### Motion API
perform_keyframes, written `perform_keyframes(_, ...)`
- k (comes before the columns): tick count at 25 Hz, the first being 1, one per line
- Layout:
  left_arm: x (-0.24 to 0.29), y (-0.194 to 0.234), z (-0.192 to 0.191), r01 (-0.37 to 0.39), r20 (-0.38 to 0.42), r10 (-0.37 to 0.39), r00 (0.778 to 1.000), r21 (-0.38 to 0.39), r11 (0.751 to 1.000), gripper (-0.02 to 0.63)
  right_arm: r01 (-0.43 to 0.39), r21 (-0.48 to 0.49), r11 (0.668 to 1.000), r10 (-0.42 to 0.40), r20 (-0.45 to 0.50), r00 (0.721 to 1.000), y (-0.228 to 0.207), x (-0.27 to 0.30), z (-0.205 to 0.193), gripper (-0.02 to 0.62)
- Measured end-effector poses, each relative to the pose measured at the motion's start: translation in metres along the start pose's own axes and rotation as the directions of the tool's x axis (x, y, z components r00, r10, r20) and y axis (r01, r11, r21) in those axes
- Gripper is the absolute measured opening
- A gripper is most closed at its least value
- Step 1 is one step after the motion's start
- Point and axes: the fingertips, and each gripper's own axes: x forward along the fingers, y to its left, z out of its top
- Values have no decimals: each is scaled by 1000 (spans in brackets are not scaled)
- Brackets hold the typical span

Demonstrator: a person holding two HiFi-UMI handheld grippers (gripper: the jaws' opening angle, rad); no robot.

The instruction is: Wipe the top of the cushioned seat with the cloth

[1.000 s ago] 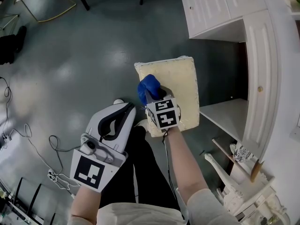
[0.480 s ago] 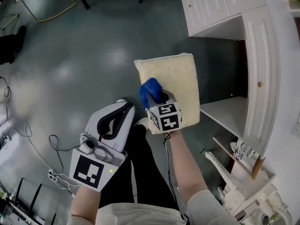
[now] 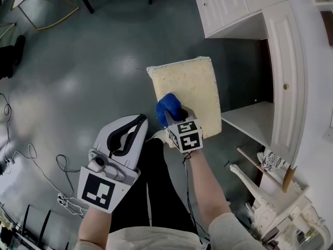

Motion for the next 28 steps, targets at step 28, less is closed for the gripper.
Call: perform_keyframes(28, 12, -60, -21, 30, -44, -29, 999, 23, 999, 0, -12, -55, 998, 10, -29, 1000, -19, -10, -12, 109)
